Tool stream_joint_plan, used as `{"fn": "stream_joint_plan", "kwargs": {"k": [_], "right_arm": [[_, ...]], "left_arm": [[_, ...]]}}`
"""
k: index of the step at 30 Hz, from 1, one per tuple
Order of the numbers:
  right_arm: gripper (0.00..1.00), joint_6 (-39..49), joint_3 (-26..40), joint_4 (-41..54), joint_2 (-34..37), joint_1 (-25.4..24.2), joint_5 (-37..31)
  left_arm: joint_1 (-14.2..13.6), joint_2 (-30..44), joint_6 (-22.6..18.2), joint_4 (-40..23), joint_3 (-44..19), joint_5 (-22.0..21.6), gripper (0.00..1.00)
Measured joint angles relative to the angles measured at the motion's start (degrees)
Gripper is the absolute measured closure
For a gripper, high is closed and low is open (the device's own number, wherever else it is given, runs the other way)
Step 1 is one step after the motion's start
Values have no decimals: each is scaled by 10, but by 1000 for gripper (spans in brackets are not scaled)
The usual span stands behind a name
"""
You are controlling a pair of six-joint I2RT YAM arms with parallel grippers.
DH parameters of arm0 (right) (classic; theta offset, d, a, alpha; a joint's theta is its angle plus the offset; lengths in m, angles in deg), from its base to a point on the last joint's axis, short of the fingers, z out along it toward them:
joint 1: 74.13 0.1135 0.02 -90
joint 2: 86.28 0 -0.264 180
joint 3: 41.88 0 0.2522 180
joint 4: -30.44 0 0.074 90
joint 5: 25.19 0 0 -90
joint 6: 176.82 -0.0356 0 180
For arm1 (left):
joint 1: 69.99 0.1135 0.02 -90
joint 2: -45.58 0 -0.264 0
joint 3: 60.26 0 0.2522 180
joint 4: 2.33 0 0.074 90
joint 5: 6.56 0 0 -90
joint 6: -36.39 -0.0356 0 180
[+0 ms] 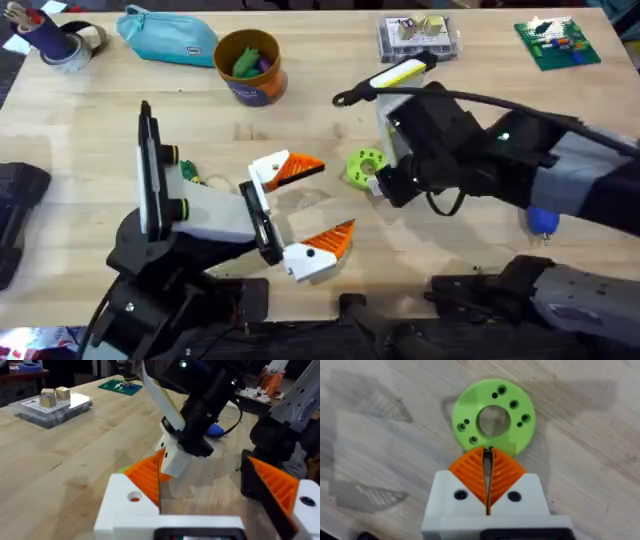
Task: Pick up the gripper from the table and insert it into the empty holder that is missing its gripper. Then pick up a screw, insert it into the mounting hole, and use the screwdriver to tighten it. Finally, clean up the table by picking up the vegetable and placing it into the bucket.
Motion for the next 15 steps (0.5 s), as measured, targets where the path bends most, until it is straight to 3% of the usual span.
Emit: {"fn": "stream_joint_plan", "kwargs": {"k": [7,15], "right_arm": [[995,2,20,33,0,0,-14],[995,29,173,153,0,0,-21]], "left_arm": [[0,0,0,0,0,0,6],[0,0,0,0,0,0,6]]}}
